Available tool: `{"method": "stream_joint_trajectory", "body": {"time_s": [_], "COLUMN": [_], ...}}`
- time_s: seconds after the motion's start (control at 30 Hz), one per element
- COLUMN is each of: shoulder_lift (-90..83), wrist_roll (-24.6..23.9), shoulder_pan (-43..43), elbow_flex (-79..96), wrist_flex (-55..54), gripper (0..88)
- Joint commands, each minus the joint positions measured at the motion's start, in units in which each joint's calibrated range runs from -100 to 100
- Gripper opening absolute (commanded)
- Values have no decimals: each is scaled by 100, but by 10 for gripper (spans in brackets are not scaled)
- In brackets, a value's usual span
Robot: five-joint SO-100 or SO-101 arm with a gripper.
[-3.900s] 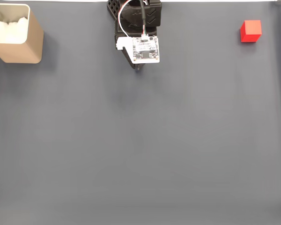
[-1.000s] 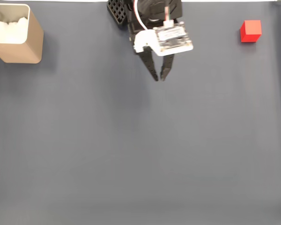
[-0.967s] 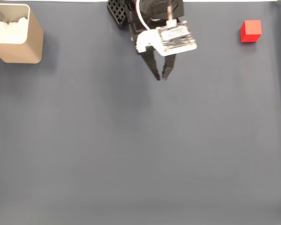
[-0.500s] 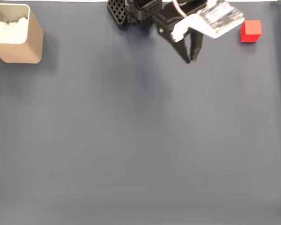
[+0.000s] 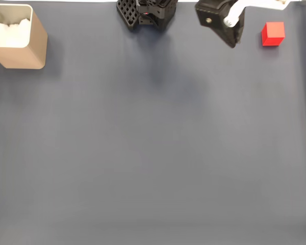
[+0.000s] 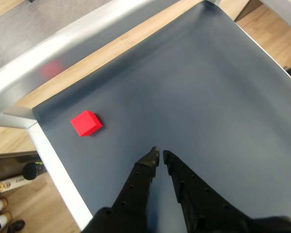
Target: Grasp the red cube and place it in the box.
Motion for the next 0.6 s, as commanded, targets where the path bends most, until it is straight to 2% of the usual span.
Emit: {"method": "stream_joint_trajectory", "body": {"time_s": [0.0,0.2,0.57], "shoulder_lift": [25,120,320], "wrist_roll": [63,303,371], "shoulder_pan": [-283,-709,-1483], "elbow_flex": [-296,-296,-287], "wrist_flex": [44,60,-38], "gripper": [2,2,14]}}
